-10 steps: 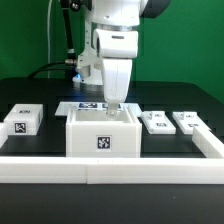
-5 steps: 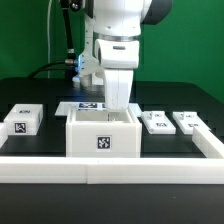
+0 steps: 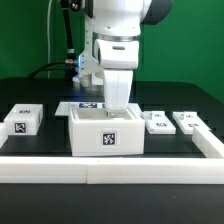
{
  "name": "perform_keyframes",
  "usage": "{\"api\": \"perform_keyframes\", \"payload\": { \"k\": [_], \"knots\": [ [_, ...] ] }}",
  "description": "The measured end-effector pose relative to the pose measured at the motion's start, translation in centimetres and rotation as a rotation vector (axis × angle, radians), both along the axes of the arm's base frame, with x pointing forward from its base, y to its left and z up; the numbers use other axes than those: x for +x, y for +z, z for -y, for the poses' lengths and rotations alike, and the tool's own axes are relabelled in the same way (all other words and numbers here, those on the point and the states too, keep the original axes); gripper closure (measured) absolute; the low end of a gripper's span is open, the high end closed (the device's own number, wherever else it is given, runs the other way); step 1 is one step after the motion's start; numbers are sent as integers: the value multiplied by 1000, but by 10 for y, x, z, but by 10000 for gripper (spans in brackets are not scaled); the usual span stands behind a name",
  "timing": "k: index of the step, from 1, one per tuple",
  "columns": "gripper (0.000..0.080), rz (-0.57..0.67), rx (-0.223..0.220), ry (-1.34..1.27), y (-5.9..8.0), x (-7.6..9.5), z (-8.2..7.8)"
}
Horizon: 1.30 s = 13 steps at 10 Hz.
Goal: Assemble cabinet
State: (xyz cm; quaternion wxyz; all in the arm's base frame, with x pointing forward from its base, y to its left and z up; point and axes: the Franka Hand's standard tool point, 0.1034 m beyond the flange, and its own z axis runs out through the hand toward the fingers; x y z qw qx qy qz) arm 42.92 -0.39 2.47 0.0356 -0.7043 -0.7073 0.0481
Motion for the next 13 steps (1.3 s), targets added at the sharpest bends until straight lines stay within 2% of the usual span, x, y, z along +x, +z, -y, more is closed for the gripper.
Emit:
{"api": "perform_keyframes", "payload": {
  "k": [1,2,9,11,13],
  "knots": [
    [728,2,0,0,0,0,0],
    [756,8,1,-1,1,2,0],
    [755,9,0,1,1,3,0],
    [755,18,0,14,4,19,-1],
    [756,36,10,37,5,44,-15]
  ]
}}
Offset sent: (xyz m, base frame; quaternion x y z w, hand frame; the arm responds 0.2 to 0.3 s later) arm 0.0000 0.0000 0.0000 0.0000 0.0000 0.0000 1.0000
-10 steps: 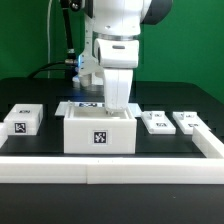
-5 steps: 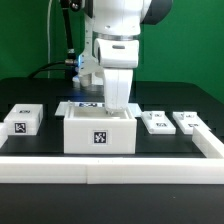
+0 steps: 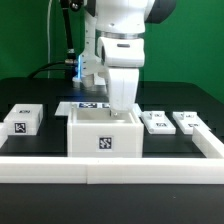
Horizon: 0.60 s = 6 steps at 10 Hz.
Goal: Assemble cabinet
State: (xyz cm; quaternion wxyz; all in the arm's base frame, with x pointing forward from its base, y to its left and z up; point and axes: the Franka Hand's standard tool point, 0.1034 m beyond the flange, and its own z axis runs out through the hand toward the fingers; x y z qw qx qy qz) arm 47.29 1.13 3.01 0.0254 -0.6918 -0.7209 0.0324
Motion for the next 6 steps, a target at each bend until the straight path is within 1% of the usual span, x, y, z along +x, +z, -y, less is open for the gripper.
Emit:
{"api": "perform_keyframes", "payload": {
  "k": [1,2,3,6],
  "knots": [
    [756,-3,5,12,-2,10,-10],
    [756,0,10,25,-4,24,-24],
    [756,11,8,48,-4,32,-35],
    [756,14,8,44,-4,32,-33]
  ]
}}
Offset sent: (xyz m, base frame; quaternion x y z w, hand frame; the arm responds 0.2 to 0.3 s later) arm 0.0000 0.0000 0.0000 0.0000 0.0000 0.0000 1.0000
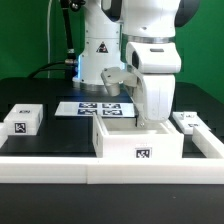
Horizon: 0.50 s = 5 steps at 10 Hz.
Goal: Assemble cabinet
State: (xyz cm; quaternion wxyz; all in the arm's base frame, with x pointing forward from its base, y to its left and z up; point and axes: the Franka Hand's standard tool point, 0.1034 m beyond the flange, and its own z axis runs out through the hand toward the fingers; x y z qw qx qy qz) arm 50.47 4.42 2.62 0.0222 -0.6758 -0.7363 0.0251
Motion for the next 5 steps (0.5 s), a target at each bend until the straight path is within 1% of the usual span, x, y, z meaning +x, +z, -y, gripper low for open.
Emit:
{"api": "perform_keyframes", "payload": {
  "k": [2,3,5],
  "knots": [
    [756,0,0,-4,0,0,-1],
    [756,2,3,-10,0,1,-10],
    [756,10,12,-10,0,7,-34]
  ]
}}
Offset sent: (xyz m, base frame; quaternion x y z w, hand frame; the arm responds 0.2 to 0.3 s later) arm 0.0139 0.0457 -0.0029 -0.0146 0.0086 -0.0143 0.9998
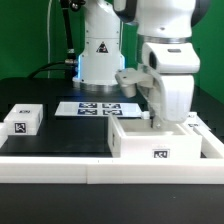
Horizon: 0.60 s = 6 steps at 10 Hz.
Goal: Assemble cabinet
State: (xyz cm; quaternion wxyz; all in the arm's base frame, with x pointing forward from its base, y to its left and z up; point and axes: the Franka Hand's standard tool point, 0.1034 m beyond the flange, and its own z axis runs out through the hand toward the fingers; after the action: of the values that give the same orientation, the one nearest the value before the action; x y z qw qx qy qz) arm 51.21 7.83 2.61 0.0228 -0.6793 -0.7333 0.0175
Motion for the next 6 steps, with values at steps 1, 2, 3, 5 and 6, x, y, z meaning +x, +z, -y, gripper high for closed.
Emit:
{"api": "perform_keyframes", "payload": {
  "k": [1,2,3,5,6],
  "knots": [
    [756,-1,-1,-23,0,2,-9],
    [756,0,-3,-49,0,4,-17],
    [756,-1,-4,-65,0,6,-26],
    [756,0,-5,-81,0,6,-35],
    [756,1,-6,-100,0,5,-38]
  ]
}}
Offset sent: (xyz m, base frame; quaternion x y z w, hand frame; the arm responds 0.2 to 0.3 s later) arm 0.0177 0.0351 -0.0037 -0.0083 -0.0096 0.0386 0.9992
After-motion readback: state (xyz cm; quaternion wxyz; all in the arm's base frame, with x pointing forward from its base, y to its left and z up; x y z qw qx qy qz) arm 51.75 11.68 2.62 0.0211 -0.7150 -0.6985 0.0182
